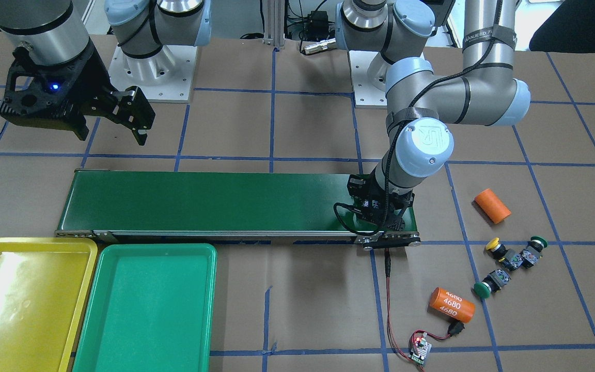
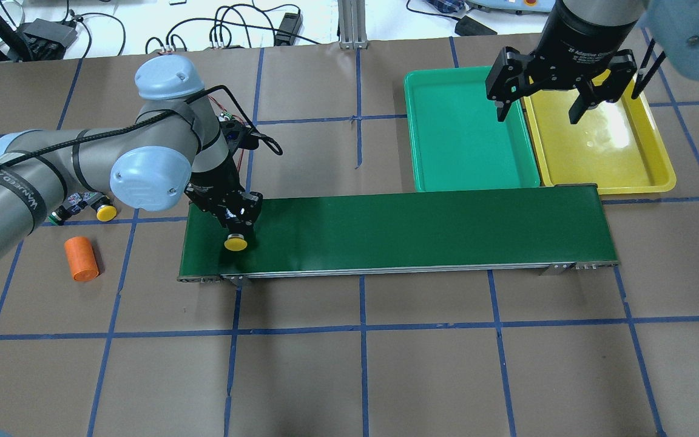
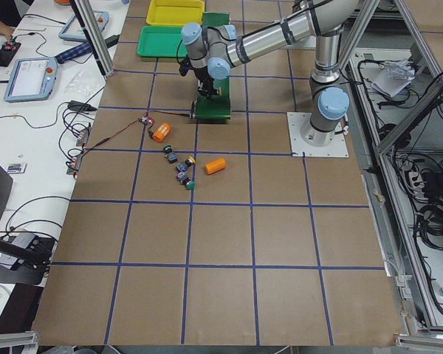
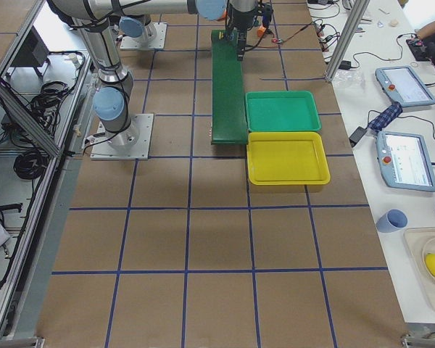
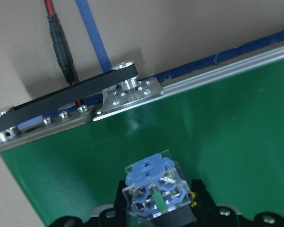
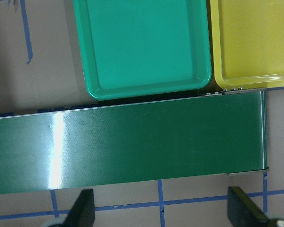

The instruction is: Sort buttons by color to trays

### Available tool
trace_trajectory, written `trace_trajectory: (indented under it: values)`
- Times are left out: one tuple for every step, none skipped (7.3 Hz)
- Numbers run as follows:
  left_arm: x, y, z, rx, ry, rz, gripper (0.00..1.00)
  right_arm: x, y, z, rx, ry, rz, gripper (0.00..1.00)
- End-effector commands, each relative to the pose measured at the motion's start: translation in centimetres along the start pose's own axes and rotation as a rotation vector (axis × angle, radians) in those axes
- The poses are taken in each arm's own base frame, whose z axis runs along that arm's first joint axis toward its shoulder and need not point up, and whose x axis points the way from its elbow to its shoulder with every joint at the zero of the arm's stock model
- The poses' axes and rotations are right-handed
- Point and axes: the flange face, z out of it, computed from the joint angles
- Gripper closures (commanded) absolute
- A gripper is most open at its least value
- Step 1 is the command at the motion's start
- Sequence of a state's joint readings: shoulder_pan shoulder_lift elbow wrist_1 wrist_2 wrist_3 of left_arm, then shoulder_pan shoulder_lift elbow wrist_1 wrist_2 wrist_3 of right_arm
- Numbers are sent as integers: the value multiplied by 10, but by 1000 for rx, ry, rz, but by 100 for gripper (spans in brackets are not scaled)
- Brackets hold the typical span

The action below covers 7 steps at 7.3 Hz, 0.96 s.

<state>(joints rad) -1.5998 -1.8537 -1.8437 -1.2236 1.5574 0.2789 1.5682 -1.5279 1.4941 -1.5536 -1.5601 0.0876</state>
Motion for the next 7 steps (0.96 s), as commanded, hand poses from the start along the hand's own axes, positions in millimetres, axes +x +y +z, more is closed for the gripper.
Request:
trace_trajectory:
  values:
    - [-1, -2, -4, 30, -1, -4, 0, 0, 1, -1, 2, 0, -1, 0]
    - [-7, -8, -29, 62, -11, -18, 0, 0, 1, -1, 2, 0, -1, 0]
    - [-12, -18, -53, 69, 3, -129, 0, 0, 1, -1, 2, 0, -1, 0]
    - [-21, -38, -90, 108, 14, -178, 0, 0, 1, -1, 0, 0, -1, 0]
    - [-54, -61, -105, 106, 13, -217, 0, -1, 0, 0, 0, 0, -1, 0]
    - [-103, -88, -99, 116, 21, -275, 0, -1, 1, -1, 0, 1, -3, 0]
    - [-153, -119, -85, 141, 33, -396, 0, 0, 1, -1, 2, 0, -1, 0]
